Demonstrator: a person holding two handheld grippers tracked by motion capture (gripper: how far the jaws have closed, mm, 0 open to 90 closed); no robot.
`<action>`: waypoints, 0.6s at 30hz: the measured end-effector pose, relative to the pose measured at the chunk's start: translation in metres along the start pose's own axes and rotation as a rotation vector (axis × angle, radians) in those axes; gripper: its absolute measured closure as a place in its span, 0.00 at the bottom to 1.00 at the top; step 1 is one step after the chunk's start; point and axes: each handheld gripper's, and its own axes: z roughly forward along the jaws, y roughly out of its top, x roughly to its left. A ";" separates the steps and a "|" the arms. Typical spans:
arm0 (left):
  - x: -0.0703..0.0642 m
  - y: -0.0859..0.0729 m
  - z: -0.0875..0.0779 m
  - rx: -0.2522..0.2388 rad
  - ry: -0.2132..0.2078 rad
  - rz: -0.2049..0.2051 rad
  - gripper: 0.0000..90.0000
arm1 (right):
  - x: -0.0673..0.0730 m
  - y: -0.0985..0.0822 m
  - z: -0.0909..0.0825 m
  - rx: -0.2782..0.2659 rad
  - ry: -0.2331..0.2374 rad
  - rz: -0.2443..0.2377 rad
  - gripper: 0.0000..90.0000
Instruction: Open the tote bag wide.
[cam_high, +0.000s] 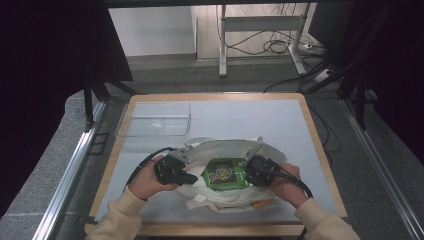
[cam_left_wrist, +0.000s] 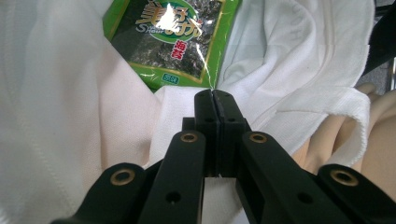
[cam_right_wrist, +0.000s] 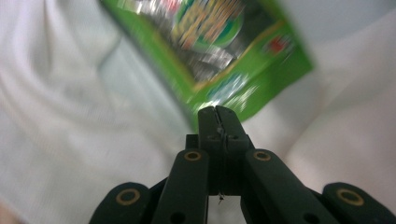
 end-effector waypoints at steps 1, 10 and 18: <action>0.000 0.000 0.000 0.002 0.001 0.006 1.00 | -0.002 0.005 -0.001 -0.007 -0.010 -0.002 0.99; 0.000 0.000 0.000 0.000 -0.003 0.001 1.00 | -0.033 0.034 0.025 0.037 -0.104 0.008 0.99; 0.001 -0.001 0.000 -0.004 -0.004 -0.003 1.00 | -0.050 0.039 0.041 0.035 -0.158 0.019 0.99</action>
